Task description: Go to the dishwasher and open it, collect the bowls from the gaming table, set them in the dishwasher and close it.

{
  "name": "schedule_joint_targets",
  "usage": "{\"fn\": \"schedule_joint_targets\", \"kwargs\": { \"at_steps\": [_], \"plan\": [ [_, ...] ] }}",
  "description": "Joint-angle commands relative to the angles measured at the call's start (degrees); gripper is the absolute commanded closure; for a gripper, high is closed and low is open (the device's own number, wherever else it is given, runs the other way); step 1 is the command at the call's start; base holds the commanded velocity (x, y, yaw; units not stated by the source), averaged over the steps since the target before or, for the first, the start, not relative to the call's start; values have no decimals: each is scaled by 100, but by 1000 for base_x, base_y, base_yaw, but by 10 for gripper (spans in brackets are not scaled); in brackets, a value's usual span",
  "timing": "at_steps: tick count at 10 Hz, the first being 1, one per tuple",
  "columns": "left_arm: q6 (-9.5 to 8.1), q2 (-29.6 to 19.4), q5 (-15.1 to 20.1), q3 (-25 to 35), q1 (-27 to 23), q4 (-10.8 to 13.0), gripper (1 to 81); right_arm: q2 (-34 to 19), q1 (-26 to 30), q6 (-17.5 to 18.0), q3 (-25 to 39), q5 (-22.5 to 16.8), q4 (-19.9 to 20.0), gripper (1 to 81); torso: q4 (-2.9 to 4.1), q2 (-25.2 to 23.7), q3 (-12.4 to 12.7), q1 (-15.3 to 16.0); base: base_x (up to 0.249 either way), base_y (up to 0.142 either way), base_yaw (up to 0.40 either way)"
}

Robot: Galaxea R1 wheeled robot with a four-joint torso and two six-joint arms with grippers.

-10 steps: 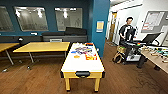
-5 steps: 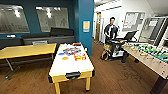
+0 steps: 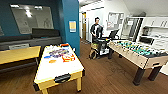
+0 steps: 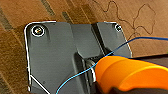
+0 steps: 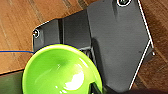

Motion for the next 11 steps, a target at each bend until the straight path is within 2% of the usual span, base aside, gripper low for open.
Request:
{"fn": "schedule_joint_targets", "kwargs": {
  "at_steps": [1, 7, 11],
  "plan": [
    [4, 5, 413, 18, -216, 28, 811, -20, 276, -9, 30, -244, -67, 811, 0, 0, 0, 0, 0, 0, -399],
    [-4, 234, 414, -350, -216, 28, 811, -20, 250, -8, -6, -218, -58, 811, 0, 0, 0, 0, 0, 0, -399],
    [-4, 278, 414, -368, -225, 11, 811, 6, 258, -26, -23, -227, -102, 811, 0, 0, 0, 0, 0, 0, -399]
  ]
}}
